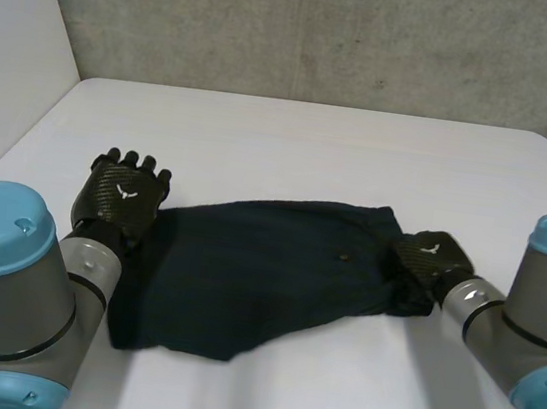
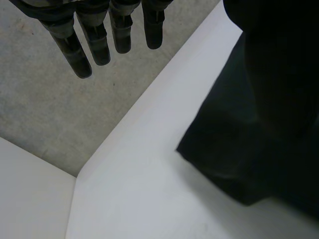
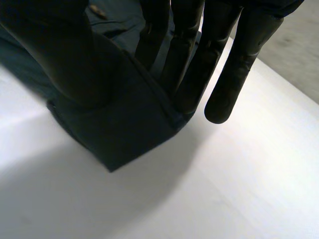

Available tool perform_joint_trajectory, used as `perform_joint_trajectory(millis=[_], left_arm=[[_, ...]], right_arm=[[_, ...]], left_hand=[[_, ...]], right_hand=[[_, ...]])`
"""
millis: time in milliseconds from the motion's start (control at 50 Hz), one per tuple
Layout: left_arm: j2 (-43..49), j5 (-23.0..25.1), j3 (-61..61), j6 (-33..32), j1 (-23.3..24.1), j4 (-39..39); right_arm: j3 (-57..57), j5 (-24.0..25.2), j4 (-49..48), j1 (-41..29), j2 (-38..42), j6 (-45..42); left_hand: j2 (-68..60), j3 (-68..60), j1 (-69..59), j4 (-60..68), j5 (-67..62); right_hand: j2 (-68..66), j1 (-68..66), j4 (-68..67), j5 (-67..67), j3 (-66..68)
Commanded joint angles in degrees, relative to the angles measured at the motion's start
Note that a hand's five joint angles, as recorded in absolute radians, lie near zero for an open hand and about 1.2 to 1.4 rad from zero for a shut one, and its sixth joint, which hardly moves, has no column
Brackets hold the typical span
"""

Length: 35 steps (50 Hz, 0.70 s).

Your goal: Fold the shorts.

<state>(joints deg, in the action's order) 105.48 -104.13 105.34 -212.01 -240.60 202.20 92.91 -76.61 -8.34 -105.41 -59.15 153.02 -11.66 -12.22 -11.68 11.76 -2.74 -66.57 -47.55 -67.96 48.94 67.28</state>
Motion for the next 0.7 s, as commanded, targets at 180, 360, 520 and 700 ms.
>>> perform_joint_trajectory(millis=[180, 360, 520, 700], left_arm=[[-4.67, 0.07, 0.31, 0.02, -0.05, -0.14], [-6.33, -0.20, 0.05, 0.10, 0.04, -0.14], [-9.67, -0.73, -1.18, 3.00, 0.39, -0.23], [-12.05, -0.81, -3.20, 6.08, 0.39, -0.93]], right_arm=[[3.86, -0.99, 10.01, 12.33, -11.43, -14.93], [-1.58, -0.56, 9.22, -3.19, -17.58, -26.89], [-3.79, 5.23, 3.68, -24.30, -13.20, -33.66], [-0.19, 14.82, 5.09, -32.31, -8.18, -38.24]], left_hand=[[0.77, 1.33, 0.79, -0.87, 1.85], [0.94, 1.50, 0.96, -1.04, 2.02], [1.45, 2.00, 1.46, -1.55, 2.52], [1.45, 2.00, 1.46, -1.55, 2.52]], right_hand=[[-13.43, -32.45, -12.04, 21.06, 12.72], [-13.43, -32.45, -12.04, 21.06, 12.72], [-13.43, -32.45, -12.04, 21.06, 12.72], [26.61, 7.59, 28.00, -18.98, -27.32]])
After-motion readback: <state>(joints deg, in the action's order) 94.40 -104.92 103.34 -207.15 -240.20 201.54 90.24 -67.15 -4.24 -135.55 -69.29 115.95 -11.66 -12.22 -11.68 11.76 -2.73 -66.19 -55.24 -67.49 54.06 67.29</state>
